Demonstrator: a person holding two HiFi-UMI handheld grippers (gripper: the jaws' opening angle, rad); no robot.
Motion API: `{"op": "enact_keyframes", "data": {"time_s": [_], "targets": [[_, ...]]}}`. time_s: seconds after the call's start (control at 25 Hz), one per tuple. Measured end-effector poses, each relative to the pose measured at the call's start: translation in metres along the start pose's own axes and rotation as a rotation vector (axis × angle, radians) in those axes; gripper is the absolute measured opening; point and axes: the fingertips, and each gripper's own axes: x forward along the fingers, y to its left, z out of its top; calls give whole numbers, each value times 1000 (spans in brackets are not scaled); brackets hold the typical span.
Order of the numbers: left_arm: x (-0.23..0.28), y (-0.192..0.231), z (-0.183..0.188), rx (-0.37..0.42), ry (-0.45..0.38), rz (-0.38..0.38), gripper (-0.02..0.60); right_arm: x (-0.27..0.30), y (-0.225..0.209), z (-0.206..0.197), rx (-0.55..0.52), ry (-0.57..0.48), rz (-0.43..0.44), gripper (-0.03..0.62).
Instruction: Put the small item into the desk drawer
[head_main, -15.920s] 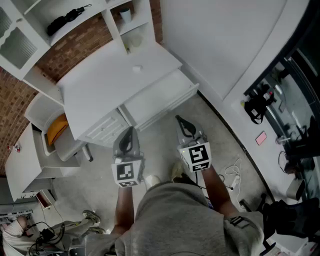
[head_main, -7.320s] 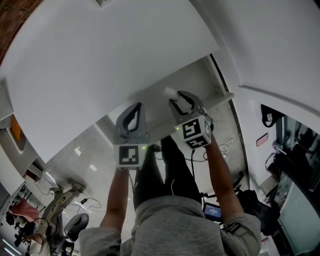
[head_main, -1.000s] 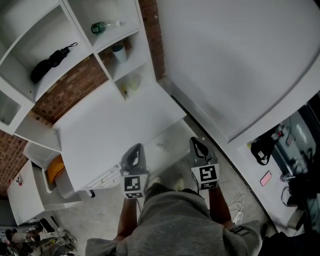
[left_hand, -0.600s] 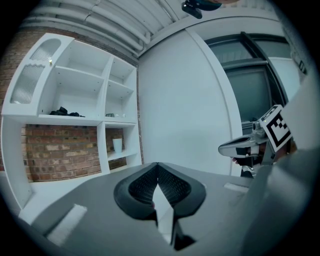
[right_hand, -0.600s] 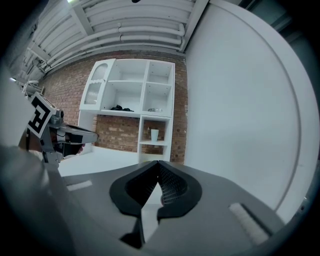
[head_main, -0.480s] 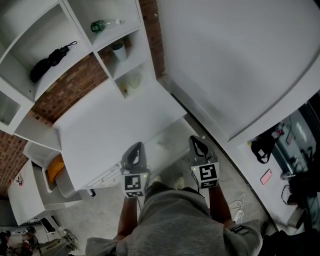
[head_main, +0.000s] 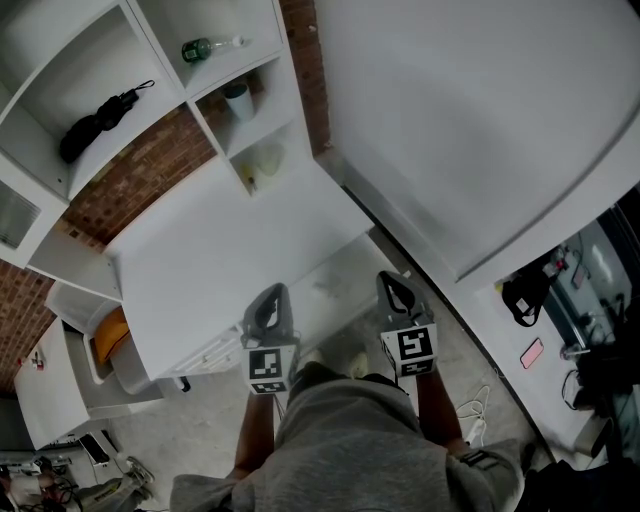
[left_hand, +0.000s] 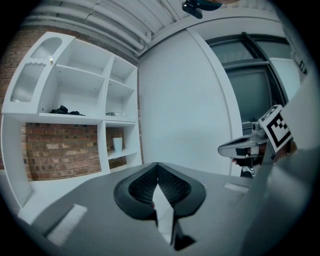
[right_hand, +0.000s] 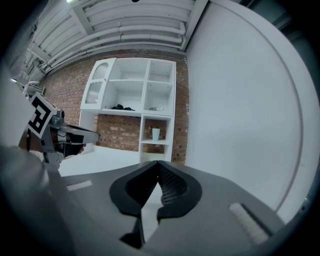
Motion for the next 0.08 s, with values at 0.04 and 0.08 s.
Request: {"op": "enact_keyframes", "data": {"time_s": [0.04, 0.08], "targets": [[0, 0, 0, 0, 0, 0, 12, 0, -1, 0, 2, -2, -2, 3], [0, 0, -1, 1, 1, 0, 12, 0, -1, 0, 4, -3, -4, 3]]}}
